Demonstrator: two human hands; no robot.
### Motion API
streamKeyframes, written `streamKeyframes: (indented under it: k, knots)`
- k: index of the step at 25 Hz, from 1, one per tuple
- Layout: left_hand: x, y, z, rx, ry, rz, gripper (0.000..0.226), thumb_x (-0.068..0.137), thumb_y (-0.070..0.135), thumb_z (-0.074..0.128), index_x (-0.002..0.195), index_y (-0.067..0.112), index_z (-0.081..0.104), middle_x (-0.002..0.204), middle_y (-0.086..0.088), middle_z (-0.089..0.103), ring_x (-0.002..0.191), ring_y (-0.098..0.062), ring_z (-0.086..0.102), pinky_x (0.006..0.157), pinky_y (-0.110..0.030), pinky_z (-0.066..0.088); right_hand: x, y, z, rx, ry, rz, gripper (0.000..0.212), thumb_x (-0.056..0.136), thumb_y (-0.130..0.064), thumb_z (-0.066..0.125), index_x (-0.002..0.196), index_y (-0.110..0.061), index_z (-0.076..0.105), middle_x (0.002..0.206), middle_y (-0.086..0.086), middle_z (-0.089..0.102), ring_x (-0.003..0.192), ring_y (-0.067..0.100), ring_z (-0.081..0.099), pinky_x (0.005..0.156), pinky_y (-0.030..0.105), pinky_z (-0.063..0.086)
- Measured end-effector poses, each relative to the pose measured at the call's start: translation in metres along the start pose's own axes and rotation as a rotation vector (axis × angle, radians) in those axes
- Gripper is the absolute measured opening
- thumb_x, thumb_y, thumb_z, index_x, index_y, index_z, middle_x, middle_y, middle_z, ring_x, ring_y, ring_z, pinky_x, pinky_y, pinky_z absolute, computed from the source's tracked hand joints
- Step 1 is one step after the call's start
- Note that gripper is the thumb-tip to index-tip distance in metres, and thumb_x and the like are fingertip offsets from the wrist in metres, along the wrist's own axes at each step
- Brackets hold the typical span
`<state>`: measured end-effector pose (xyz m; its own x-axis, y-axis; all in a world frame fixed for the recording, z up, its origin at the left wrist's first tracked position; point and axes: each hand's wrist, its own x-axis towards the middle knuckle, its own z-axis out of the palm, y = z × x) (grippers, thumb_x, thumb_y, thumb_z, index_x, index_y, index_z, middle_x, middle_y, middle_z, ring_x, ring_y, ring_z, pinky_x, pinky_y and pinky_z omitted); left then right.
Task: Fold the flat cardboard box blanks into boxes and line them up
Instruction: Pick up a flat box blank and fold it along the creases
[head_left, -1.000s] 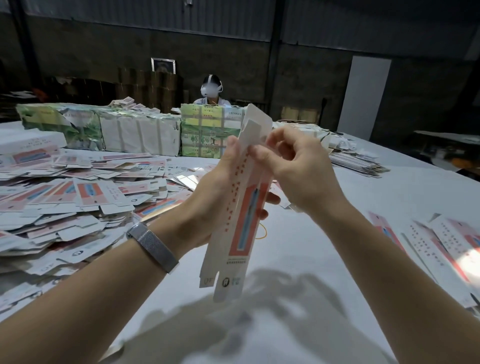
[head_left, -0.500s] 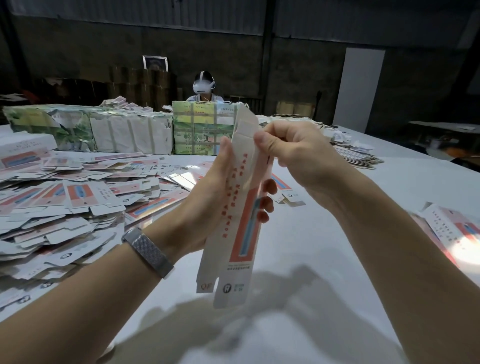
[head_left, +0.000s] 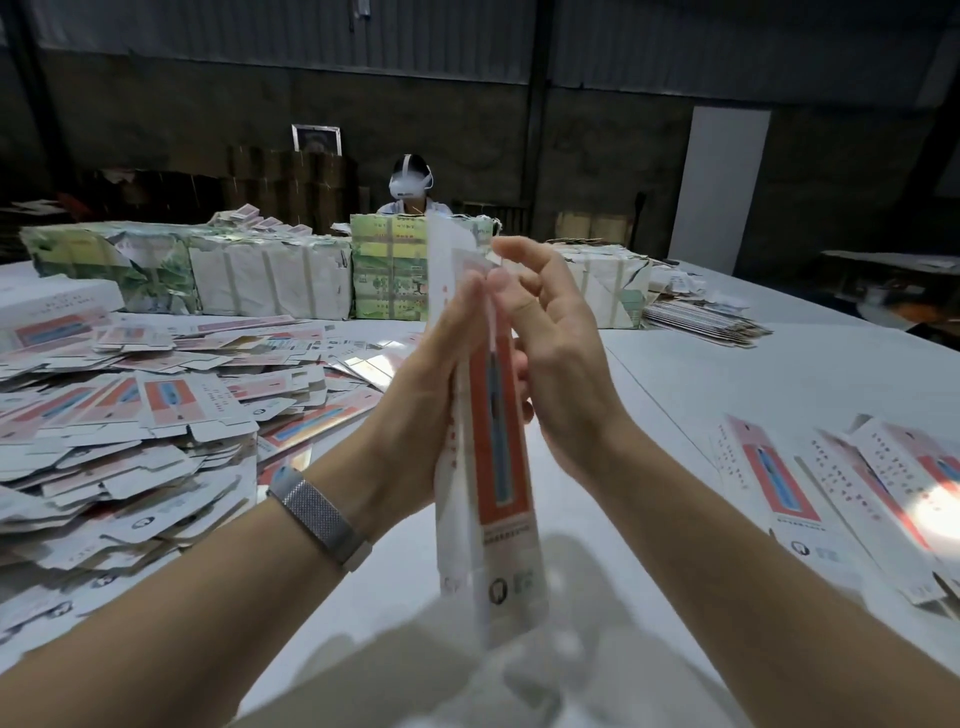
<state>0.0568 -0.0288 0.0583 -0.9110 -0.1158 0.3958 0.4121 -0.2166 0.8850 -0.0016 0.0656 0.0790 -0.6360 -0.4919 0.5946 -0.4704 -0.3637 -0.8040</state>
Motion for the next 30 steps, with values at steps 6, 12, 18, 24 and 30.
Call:
streamKeyframes:
  k: [6,12,18,24,30]
  knots:
    - [0.005,-0.005,-0.004,0.006,0.326,0.145,0.049,0.085,0.048,0.063,0.12,0.021,0.043,0.115,-0.017,0.068,0.089,-0.024,0.075,0.073,-0.035,0.059,-0.008,0.005,0.01,0.144,0.008,0.046,0.04,0.102,-0.026,0.05,0.132,-0.05,0.039,0.108,-0.016,0.068,0.101,0.017,0.071,0.081,0.033,0.06]
    - [0.009,-0.005,-0.007,0.367,0.375,0.381,0.045,0.096,0.037,0.05,0.139,0.023,0.047,0.112,0.003,0.073,0.096,-0.017,0.074,0.077,-0.031,0.06,-0.008,0.001,0.009,0.261,-0.006,0.093,0.039,0.104,-0.019,0.045,0.132,-0.046,0.043,0.108,-0.01,0.072,0.105,0.022,0.07,0.085,0.037,0.06]
    - [0.008,-0.012,-0.002,0.356,0.335,0.464,0.052,0.102,0.029,0.037,0.153,0.03,0.03,0.123,-0.001,0.065,0.106,-0.019,0.071,0.085,-0.034,0.059,-0.007,0.005,0.009,0.143,-0.005,0.029,0.038,0.103,-0.021,0.047,0.124,-0.053,0.043,0.115,0.005,0.063,0.107,0.023,0.068,0.092,0.045,0.057]
    - [0.005,-0.011,0.0,0.328,0.33,0.498,0.029,0.102,0.024,0.037,0.131,0.023,0.043,0.108,-0.02,0.062,0.09,-0.027,0.07,0.076,-0.037,0.059,-0.007,0.005,0.006,0.168,-0.047,0.032,0.031,0.104,-0.014,0.045,0.133,-0.024,0.047,0.118,0.015,0.064,0.103,0.031,0.068,0.088,0.046,0.059]
    - [0.005,-0.015,-0.001,0.287,0.282,0.397,0.033,0.1,0.025,0.041,0.131,0.017,0.047,0.111,-0.022,0.063,0.089,-0.024,0.068,0.076,-0.034,0.056,-0.006,0.006,0.006,0.157,0.036,0.066,0.024,0.098,-0.008,0.047,0.122,-0.006,0.046,0.111,0.03,0.058,0.085,0.031,0.062,0.079,0.043,0.056]
